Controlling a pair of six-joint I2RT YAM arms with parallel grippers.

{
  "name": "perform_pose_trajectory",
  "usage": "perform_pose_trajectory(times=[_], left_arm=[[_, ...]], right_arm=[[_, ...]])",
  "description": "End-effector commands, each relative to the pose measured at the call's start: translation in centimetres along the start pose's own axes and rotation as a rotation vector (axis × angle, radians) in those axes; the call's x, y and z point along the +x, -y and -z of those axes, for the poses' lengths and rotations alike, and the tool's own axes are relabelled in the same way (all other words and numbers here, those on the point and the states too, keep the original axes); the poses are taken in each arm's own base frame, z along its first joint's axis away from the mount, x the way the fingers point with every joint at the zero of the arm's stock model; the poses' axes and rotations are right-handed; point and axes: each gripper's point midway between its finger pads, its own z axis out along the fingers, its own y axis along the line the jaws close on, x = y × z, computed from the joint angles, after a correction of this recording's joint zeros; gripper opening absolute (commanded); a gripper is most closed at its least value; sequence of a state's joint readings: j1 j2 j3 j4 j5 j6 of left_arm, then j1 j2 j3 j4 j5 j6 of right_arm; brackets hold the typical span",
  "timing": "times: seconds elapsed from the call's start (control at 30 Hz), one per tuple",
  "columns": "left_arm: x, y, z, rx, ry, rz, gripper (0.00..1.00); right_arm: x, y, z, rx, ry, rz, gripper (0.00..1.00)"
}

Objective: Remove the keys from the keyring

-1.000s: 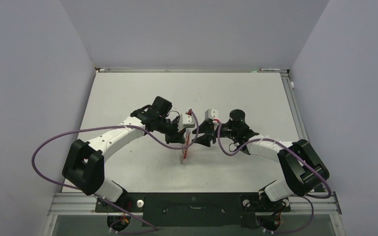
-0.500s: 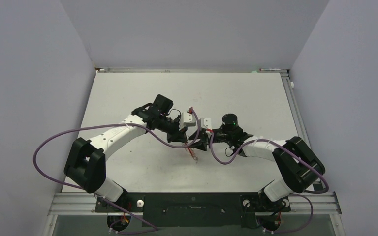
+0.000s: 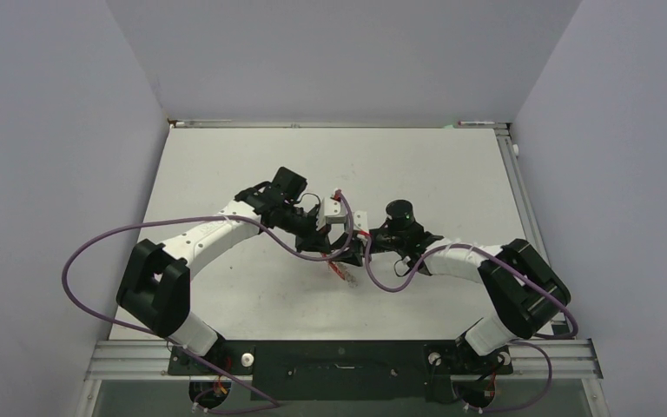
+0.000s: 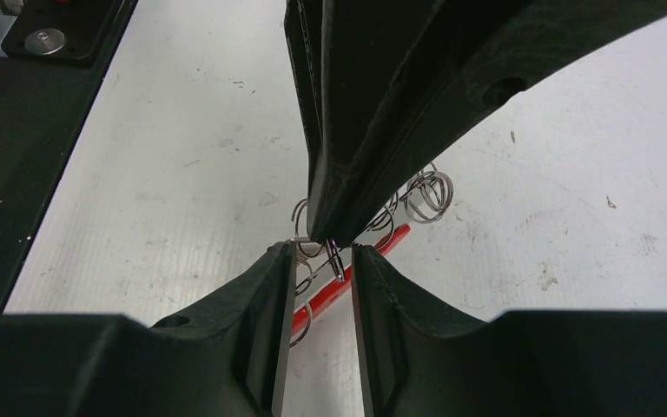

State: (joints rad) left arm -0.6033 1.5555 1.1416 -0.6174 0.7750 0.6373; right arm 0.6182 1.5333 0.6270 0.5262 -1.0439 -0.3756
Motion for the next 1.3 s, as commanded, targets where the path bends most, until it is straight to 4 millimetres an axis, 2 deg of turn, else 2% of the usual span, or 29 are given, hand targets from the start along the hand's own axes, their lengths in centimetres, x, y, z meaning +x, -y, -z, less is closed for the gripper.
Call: perform_pose_trajectory(times=[0.0,0.07,0.3,0.4,0.53,0.6,0.67,0.8,0.93,1.03,1.13,1.27], left_arm=[[-2.3,0.0,0.3,0.021,0.054,-0.058,0.00],[-2.2,-0.1,0.3,0.019,0.051,-0.063,0.00],[-2.0,-0.1,0.3,0.024,0.044,-0.071,0.00],[-1.8,-0.1,0.2,0.024,0.042,-0.063,0.00],[-1.9,-0.9,0.6,0.000,0.070,0.000,0.29],[-2.3,-1.6,1.4,-0.017,0.117,0.046,0.38],[-2.5,-2.3,2.3,-0.036,0.177,0.129,0.40],[-3.6,-3.4,4.5,-0.089,0.300,0.211,0.42],[-4.4,-5.6,7.4,-0.202,0.416,0.333,0.44],[-4.5,-6.5,8.9,-0.257,0.471,0.419,0.45],[-4.0,-6.9,9.1,-0.296,0.484,0.494,0.45],[-3.2,-5.2,7.6,-0.214,0.475,0.531,0.43]], right_arm=[[-2.5,0.6,-0.5,-0.029,0.046,0.088,0.30],[-2.5,0.5,-0.6,-0.040,0.034,0.091,0.27],[-1.3,0.0,-0.9,-0.070,-0.037,0.149,0.06],[-1.6,0.2,-0.8,-0.054,-0.032,0.131,0.05],[-2.7,0.8,-0.6,-0.013,0.021,0.065,0.05],[-3.4,1.3,-0.3,0.017,0.063,0.029,0.05],[-4.2,2.0,0.0,0.053,0.104,0.007,0.05],[-4.4,2.6,0.1,0.084,0.122,-0.051,0.05],[-3.3,3.3,-0.1,0.120,0.108,-0.134,0.05],[-1.8,3.9,-0.1,0.142,0.097,-0.237,0.05],[-0.2,4.7,0.3,0.162,0.131,-0.382,0.05],[-0.1,5.7,1.6,0.193,0.227,-0.458,0.05]])
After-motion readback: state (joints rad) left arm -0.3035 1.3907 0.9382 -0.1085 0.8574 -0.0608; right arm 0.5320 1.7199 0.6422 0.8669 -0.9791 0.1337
